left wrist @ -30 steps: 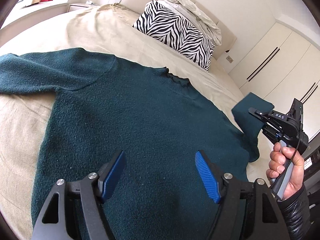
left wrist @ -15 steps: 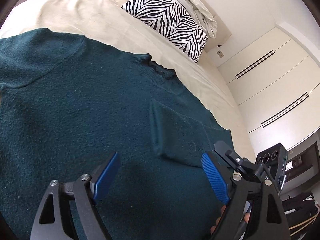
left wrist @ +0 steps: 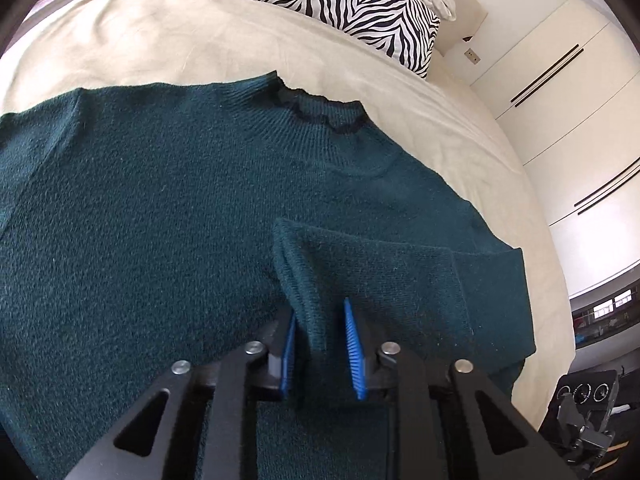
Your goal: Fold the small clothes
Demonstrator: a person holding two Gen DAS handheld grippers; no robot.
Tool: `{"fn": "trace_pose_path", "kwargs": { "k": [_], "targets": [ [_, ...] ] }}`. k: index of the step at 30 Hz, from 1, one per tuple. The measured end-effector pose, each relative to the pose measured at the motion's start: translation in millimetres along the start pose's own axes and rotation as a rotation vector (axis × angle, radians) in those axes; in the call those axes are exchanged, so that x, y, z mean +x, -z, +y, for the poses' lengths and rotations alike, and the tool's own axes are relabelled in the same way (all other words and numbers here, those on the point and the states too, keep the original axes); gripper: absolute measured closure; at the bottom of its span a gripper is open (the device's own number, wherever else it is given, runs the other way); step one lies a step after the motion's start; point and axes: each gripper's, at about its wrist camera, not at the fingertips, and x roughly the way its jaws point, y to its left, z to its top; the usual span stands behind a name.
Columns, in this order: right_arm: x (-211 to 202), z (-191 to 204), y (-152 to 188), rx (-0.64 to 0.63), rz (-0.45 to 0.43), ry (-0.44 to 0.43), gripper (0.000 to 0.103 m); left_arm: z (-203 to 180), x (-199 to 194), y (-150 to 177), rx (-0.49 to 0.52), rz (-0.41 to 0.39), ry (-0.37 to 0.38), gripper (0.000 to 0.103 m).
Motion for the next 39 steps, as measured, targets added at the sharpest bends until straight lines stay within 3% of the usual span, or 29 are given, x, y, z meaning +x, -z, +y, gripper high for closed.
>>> {"fn": "trace_pose_path", "kwargs": {
  "k": [3,7,11,18,26,29,32,35,39],
  "targets": [
    [-13,-6,-2,0.027,-0.015,0.013,0.027,7,-14,-8,-0.018,-0.049,0.045,0.095],
    [-12,-14,-16,0.089,-0.023,0.036,0.027,11,-46,-19,-0.003,-0.178,0.039,0.095],
    [-3,-22,-35,0.162,-0.025,0.034,0.027,25,-61,-25,-0.013,-0.256,0.026,0.095],
    [-12,-37,-72,0.251,-0.131,0.027,0.027,89,-58,-34,-0.126,-0.275,-0.035,0.095],
    [-32,-54,-72,0.309,-0.216,-0.043,0.029,122,-39,-25,-0.180,-0.293,-0.067,0.095],
    [-37,-52,-70,0.331,-0.218,-0.053,0.027,123,-40,-20,-0.166,-0.312,-0.073,0.095],
    [-29,-44,-65,0.268,-0.181,0.008,0.027,124,-44,-17,-0.171,-0.352,-0.072,0.095],
    [-33,-45,-63,0.301,-0.194,-0.013,0.027,125,-49,-9,-0.161,-0.381,-0.066,0.095],
    [-29,-49,-63,0.280,-0.174,0.021,0.029,129,-40,-4,-0.153,-0.355,-0.080,0.095]
  ]
}}
